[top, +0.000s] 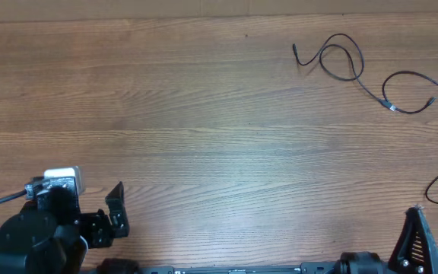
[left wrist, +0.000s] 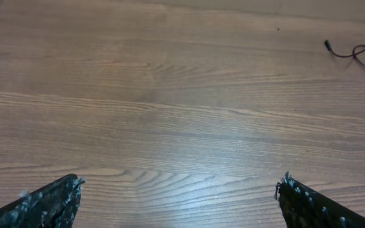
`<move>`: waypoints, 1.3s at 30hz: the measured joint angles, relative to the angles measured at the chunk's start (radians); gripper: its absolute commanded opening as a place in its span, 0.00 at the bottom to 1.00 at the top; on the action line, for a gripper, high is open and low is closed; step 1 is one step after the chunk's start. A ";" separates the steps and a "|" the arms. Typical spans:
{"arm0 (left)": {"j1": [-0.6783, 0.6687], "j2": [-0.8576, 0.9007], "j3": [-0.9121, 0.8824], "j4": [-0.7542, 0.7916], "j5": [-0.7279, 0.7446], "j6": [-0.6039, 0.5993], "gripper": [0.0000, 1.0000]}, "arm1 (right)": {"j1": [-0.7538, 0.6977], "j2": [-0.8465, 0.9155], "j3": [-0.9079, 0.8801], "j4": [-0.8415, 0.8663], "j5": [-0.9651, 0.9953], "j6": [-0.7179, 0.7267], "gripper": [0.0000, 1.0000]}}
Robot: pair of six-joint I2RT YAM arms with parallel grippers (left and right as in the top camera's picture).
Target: Untangle cables
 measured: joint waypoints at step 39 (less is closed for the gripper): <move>0.000 -0.001 0.000 -0.002 0.000 0.000 1.00 | 0.000 -0.178 -0.045 0.108 0.016 0.000 1.00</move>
